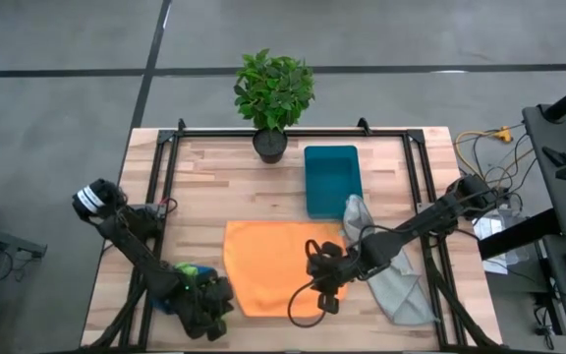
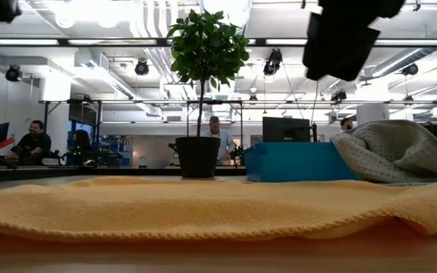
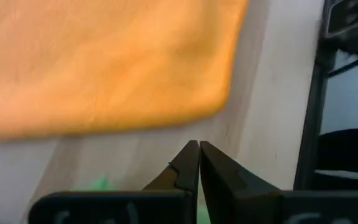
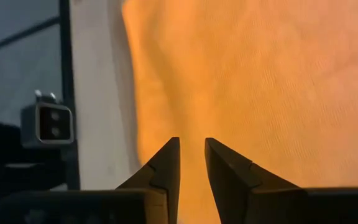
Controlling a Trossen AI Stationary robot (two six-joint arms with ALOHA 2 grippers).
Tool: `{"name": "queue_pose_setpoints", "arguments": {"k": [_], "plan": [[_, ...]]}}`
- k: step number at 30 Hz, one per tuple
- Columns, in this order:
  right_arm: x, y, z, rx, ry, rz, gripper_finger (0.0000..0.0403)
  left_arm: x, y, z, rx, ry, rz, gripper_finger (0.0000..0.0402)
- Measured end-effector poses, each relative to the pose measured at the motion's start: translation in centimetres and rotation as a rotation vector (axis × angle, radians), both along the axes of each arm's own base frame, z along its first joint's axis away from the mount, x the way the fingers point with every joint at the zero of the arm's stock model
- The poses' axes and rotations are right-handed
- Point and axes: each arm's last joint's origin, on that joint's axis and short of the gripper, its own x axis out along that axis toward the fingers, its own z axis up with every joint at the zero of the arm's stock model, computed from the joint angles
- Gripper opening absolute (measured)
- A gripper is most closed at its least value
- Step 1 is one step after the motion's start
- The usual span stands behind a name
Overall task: Fold microfiber towels
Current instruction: Fold the orange microfiber towel
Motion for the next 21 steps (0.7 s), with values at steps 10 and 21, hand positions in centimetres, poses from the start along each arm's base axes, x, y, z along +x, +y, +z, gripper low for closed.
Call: {"name": "queue_pose_setpoints", "arguments": {"k": [10, 21], "plan": [[-1.3, -0.1, -1.5, -0.059, 0.093, 0.038, 0.0069, 1.0, 0.1, 0.4, 0.125, -0.114, -0.195, 0.0043], [-3.0, 2.4, -1.2, -0.027, 0.091, 0.033, 0.0069, 1.7, 3.8, -1.3, 0.325, 0.039, -0.150, 0.0164]]}}
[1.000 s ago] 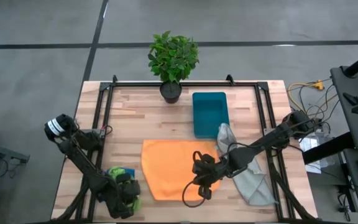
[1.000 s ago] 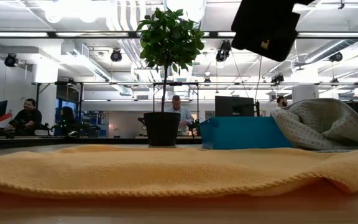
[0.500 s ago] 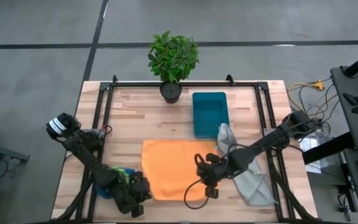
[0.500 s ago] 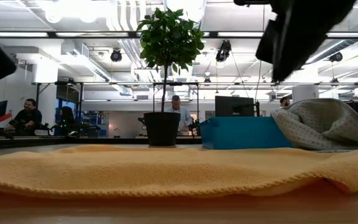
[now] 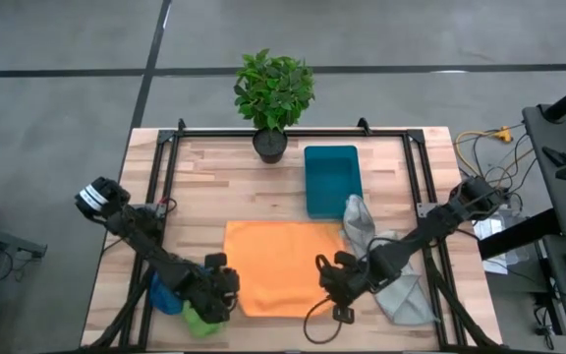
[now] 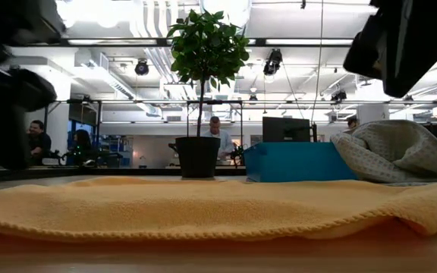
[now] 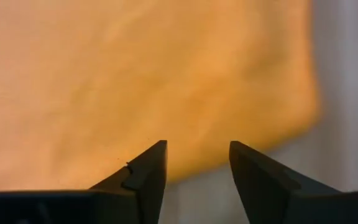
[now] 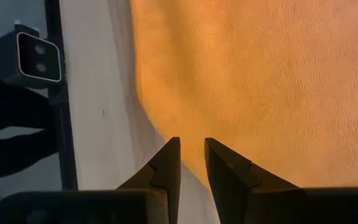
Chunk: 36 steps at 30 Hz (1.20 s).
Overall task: Fold microfiber towels
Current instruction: Fold the orange microfiber towel
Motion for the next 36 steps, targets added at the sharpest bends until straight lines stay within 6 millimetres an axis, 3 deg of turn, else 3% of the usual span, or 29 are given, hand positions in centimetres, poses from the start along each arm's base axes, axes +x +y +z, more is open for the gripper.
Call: {"name": "queue_pose_setpoints", "arguments": {"k": [6, 14, 19, 22, 27, 32, 36], "plan": [[-1.0, 0.9, 0.7, 0.023, -0.010, 0.001, 0.0069, 1.0, 1.3, -0.2, 0.031, 0.072, -0.184, 0.0166], [-2.0, 1.1, 1.6, -0.016, -0.077, -0.046, 0.0069, 1.4, 0.7, 0.1, 0.066, 0.043, -0.463, 0.0166], [-2.2, 1.1, 1.8, -0.008, -0.080, -0.050, 0.0069, 1.9, 0.3, -1.4, 0.184, 0.123, -0.603, 0.0158], [-2.5, 1.2, 1.9, -0.004, -0.076, -0.055, 0.0069, 2.5, -0.2, -1.6, 0.232, 0.206, -0.638, 0.0124], [-3.2, 1.4, 1.8, -0.012, -0.060, -0.074, 0.0069, 3.8, -1.0, -0.3, 0.253, 0.249, -0.751, 0.0017], [-3.9, 1.1, 1.8, -0.020, -0.071, -0.107, 0.0069, 5.6, -0.7, 2.2, 0.054, 0.206, -0.826, 0.0003], [-4.2, 0.8, 1.5, -0.025, -0.068, -0.109, 0.0069, 7.1, 1.0, 2.8, -0.254, 0.225, -0.877, 0.0001]]}}
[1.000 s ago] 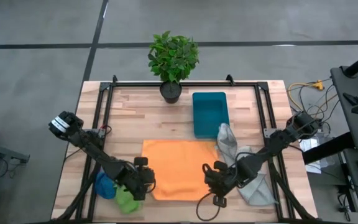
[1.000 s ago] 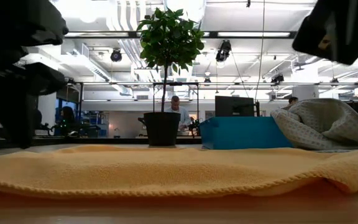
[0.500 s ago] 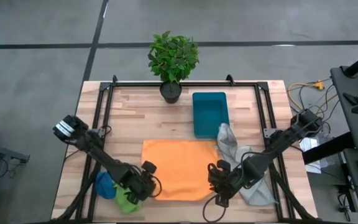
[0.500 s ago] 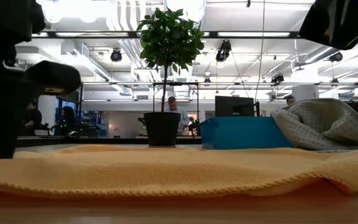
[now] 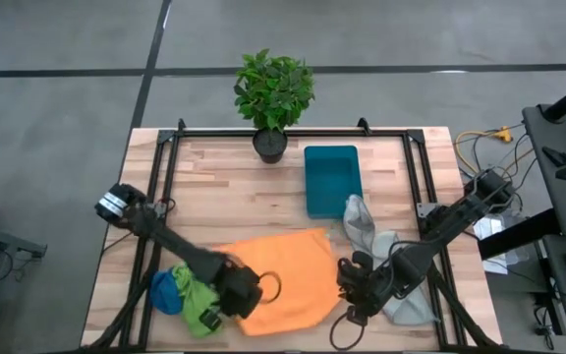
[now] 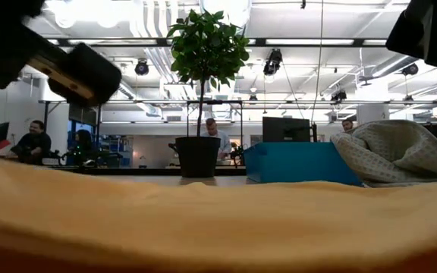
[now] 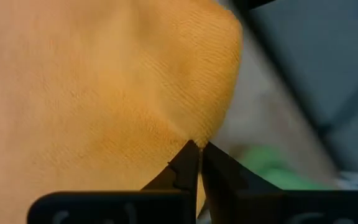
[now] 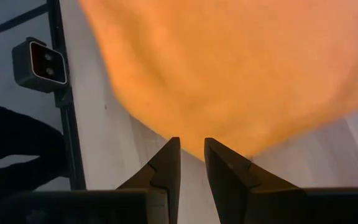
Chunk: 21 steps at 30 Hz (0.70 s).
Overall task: Fold microfiber towels
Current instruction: Fold the orange microfiber towel
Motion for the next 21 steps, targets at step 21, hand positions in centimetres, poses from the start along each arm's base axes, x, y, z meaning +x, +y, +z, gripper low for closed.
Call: {"name": "queue_pose_setpoints", "arguments": {"k": [21], "plan": [[-0.3, 0.1, -0.1, 0.023, 0.009, -0.031, 0.0069, 4.6, 12.4, -2.4, -0.045, 0.071, 0.317, 0.0003]]}}
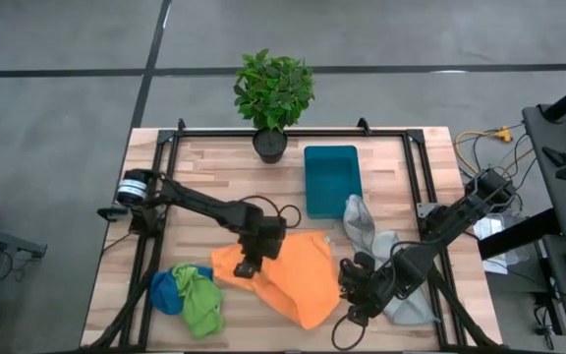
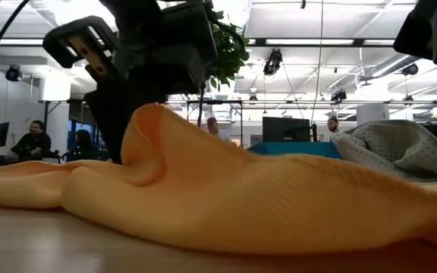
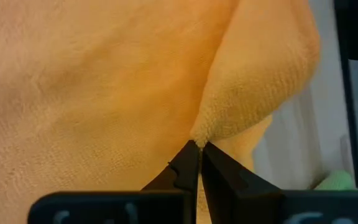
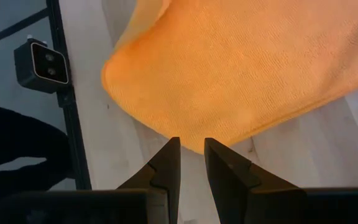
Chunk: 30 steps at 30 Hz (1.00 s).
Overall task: Fold microfiber towels
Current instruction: Fold the orange microfiber towel
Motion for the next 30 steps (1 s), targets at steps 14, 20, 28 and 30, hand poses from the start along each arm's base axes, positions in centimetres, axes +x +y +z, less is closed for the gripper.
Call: {"name": "queue_pose_setpoints", "arguments": {"k": [14, 20, 28, 30], "plan": [[0.0, -0.1, 0.0, -0.018, -0.021, -0.019, 0.0069, -0.5, -0.4, 2.0, 0.081, -0.052, 0.076, 0.0192], [-0.2, 0.0, 0.0, -0.026, -0.023, -0.018, 0.0069, -2.1, -6.3, 1.9, 0.267, -0.130, -0.092, 0.0202], [-0.4, 0.1, -0.1, -0.038, -0.015, -0.015, 0.0069, -4.9, -12.0, 1.8, 0.804, -0.358, -0.166, 0.0202], [-0.4, 0.0, -0.1, -0.040, -0.013, -0.015, 0.0069, -5.1, -12.3, 1.9, 0.829, -0.376, -0.160, 0.0202]]}}
